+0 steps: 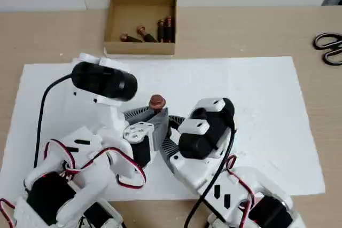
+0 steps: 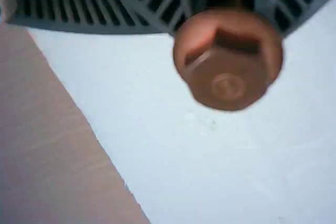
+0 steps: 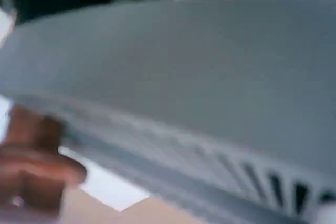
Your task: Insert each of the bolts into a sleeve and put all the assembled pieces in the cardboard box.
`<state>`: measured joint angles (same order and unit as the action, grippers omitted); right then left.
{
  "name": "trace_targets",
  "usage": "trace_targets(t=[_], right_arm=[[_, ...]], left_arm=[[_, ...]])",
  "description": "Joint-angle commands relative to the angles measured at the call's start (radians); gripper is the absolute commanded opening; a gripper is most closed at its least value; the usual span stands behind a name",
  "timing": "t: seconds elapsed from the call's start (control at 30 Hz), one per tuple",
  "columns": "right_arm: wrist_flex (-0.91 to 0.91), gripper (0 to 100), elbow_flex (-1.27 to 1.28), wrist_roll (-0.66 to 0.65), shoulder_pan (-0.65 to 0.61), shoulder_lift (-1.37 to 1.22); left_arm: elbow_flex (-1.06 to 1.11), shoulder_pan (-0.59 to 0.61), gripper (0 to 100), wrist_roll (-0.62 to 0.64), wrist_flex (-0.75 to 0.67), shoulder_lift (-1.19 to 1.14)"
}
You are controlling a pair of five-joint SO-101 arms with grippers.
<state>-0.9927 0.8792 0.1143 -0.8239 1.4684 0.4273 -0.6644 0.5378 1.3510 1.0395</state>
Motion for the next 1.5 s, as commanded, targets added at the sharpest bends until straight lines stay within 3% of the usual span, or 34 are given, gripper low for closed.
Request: trace_targets(t=[0.0,0.2,0.57,0.87,1.2,1.47], right_arm=[[0.041,0.3,-0.015,-0.015,0.01,0.002],[0.041,0.3,-0.015,-0.015,0.039,0.004],[0.039,0.3,-0.015,-0.015,0.039,0.005],[0.036,0.3,-0.015,-0.015,0.039,0.004],[0.033,0.3,-0.015,-0.015,0.039,0.004],[0.033,0.3,-0.012,-0.015,0.039,0.004]], left_arm=[[0.013,-0.044,1,-0.006,0.014,0.002],[0.081,-0.101,1,-0.035,0.018,0.002],[0.077,-0.101,1,-0.049,0.011,0.003],[0.077,-0.032,11,-0.051,0.011,0.003],[0.076,-0.031,12,-0.091,0.009,0.003],[0.076,0.066,12,-0.173,-0.054,-0.003]])
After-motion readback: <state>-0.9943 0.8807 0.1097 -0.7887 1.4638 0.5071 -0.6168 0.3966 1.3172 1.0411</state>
